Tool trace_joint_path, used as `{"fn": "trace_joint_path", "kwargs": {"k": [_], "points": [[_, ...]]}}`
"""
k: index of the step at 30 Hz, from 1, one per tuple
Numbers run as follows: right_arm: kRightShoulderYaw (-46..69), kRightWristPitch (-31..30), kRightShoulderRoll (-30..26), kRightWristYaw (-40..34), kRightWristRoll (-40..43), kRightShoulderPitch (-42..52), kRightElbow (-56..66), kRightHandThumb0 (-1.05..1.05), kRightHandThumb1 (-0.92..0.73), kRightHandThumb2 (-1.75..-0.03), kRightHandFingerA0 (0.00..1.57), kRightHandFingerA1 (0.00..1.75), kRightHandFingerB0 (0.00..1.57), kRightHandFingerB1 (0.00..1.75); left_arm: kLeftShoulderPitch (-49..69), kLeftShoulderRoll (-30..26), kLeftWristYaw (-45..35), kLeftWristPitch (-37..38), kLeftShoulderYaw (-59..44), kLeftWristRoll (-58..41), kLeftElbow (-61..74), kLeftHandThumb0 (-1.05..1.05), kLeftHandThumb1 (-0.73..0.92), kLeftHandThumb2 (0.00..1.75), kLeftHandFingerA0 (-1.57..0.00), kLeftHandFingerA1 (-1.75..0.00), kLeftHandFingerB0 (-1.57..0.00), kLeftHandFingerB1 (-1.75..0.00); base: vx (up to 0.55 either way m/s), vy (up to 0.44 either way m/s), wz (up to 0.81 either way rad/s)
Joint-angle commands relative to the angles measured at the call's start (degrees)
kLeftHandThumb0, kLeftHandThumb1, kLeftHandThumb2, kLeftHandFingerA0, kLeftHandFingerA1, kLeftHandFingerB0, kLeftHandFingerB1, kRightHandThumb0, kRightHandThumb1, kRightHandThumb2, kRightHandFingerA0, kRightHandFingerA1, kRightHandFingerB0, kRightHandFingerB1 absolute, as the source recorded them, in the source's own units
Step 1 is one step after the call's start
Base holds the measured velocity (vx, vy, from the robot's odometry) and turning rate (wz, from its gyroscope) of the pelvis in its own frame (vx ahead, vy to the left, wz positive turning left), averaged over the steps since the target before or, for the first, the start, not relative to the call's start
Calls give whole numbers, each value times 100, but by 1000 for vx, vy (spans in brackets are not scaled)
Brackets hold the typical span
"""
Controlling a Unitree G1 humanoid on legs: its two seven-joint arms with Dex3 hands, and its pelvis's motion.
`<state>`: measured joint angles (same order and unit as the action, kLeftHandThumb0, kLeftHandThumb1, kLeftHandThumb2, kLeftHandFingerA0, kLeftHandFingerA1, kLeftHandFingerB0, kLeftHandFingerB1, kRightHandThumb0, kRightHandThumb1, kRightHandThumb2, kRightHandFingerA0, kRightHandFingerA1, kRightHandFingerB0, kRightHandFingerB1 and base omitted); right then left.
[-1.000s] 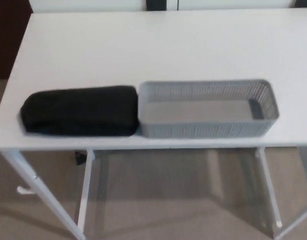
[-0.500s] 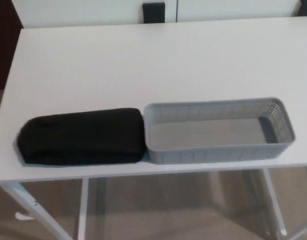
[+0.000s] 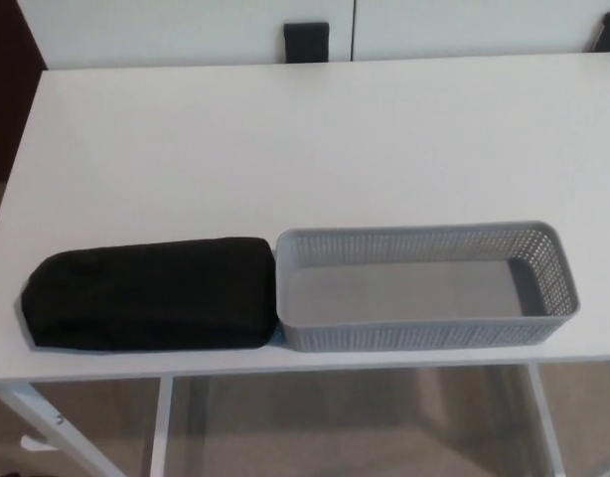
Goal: The robot walk towards a table in front and pick up a black pencil case on the left hand side and put the pencil case into a small container on the right hand side
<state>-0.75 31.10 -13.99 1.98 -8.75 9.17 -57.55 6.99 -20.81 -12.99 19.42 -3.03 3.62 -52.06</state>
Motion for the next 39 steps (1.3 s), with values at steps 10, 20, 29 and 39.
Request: {"fn": "trace_joint_path", "kwargs": {"k": [10,20,29,39], "points": [[10,61,8,-84,20,47,-84,-36,-57,-57,69,52,61,43,211,-247,-394,-345,-130,-196,433,-39,37,66,-62,-51,-43,-45,0,0,0],[124,-105,-163,165,154,-93,-44,-37,-57,-58,71,52,59,42,3149,-1781,-3433,-563,-1917,-2474,3291,-44,27,74,-1,-26,-3,-32,0,0,0],[119,-57,-77,37,133,-114,-220,-37,-57,-57,72,55,61,43,4296,-1660,-4993,-291,-4731,-5452,6535,-27,26,83,0,-48,0,-47,0,0,0],[244,-4,-162,135,267,-171,-250,-36,-57,-57,70,56,60,44,2505,-1957,-2397,-208,-4355,-5441,8771,-30,28,85,0,-51,0,-49,0,0,0]]}}
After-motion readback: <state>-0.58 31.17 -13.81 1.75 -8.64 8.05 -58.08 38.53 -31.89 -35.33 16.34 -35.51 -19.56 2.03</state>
